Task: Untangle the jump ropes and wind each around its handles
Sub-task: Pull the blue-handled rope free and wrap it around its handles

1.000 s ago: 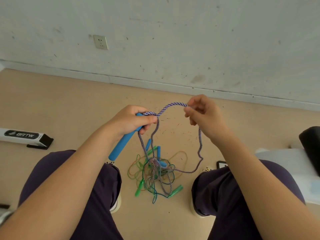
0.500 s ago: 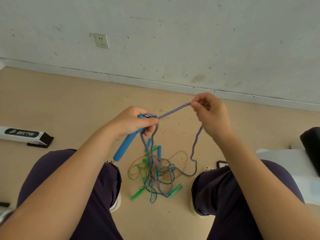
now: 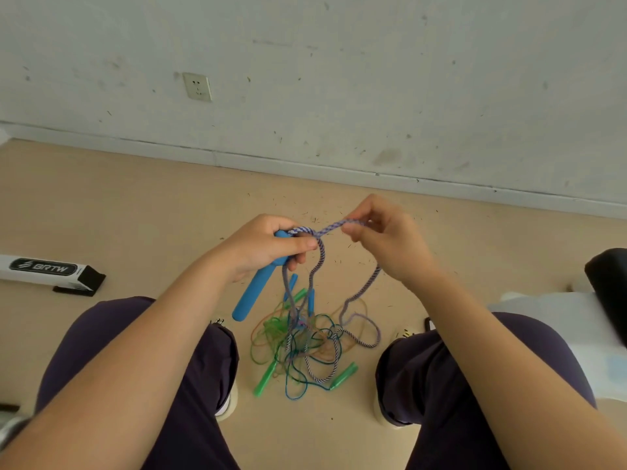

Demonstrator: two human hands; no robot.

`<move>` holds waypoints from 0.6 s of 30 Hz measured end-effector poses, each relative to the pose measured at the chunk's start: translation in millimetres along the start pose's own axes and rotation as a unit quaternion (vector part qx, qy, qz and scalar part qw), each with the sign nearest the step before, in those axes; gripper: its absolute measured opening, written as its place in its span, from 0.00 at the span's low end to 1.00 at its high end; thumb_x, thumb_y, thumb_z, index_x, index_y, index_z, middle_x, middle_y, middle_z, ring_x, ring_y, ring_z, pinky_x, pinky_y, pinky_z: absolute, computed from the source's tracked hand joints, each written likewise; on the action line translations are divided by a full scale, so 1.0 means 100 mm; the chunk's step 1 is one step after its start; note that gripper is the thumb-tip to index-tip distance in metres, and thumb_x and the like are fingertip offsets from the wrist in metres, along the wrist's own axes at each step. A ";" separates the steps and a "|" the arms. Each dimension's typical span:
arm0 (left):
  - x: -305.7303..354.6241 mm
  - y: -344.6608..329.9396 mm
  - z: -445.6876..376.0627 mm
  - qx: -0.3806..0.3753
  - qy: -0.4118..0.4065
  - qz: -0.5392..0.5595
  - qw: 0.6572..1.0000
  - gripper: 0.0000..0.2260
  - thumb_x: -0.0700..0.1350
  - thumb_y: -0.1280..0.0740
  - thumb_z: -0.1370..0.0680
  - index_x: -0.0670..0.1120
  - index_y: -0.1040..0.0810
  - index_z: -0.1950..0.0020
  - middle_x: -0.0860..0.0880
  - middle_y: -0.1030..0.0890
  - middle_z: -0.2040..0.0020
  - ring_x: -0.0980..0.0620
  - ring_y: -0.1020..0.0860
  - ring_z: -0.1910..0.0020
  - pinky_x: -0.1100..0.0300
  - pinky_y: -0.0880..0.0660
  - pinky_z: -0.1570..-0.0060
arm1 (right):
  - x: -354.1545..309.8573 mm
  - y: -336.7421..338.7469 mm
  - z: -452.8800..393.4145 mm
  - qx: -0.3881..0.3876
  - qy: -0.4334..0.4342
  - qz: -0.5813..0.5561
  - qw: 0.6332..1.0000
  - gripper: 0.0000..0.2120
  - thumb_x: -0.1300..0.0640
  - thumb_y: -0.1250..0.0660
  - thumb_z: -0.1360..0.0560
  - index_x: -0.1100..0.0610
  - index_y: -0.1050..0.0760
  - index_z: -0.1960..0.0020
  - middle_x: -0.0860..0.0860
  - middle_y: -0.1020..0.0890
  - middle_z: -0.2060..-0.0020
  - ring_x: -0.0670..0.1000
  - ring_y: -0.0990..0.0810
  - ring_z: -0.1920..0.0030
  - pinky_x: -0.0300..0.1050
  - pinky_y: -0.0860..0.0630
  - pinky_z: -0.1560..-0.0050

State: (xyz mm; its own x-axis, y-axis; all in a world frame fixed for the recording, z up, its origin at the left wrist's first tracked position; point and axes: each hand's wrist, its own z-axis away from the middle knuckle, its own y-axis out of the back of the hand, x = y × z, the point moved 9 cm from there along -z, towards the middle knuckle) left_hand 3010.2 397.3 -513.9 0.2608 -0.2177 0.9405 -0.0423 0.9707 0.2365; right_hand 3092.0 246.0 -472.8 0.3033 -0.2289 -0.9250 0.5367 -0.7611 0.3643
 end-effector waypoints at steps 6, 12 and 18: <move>-0.12 0.23 0.00 0.043 0.022 -0.001 0.999 0.06 0.43 0.30 0.21 0.41 0.16 0.52 0.48 0.21 0.67 0.52 0.24 0.68 0.54 0.24 0.58 | 0.11 0.29 -0.02 0.066 -0.043 -0.050 0.996 0.05 0.62 0.28 0.25 0.56 0.23 0.55 0.52 0.21 0.67 0.47 0.28 0.72 0.39 0.30 0.70; 0.02 -0.07 0.01 0.002 -0.012 0.057 0.998 0.09 0.42 0.30 0.22 0.35 0.19 0.50 0.48 0.23 0.69 0.52 0.29 0.73 0.60 0.26 0.67 | 0.05 -0.15 0.06 -0.066 -0.017 -0.034 0.997 0.06 0.62 0.27 0.26 0.56 0.22 0.52 0.53 0.22 0.67 0.45 0.28 0.72 0.38 0.31 0.71; 0.01 -0.14 -0.03 -0.023 0.000 0.072 0.997 0.04 0.41 0.30 0.22 0.40 0.18 0.53 0.48 0.21 0.67 0.51 0.26 0.70 0.58 0.24 0.64 | 0.04 -0.25 0.03 -0.058 0.009 0.021 0.998 0.06 0.62 0.29 0.25 0.51 0.23 0.56 0.60 0.21 0.64 0.50 0.27 0.66 0.46 0.29 0.62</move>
State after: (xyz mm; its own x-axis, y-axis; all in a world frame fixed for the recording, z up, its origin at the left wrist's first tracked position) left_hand 3014.1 384.0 -517.3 0.2546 -0.0768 0.9640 -0.0346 0.9955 0.0884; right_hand 3078.0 262.2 -485.8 0.3412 -0.2473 -0.9069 0.6103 -0.6756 0.4138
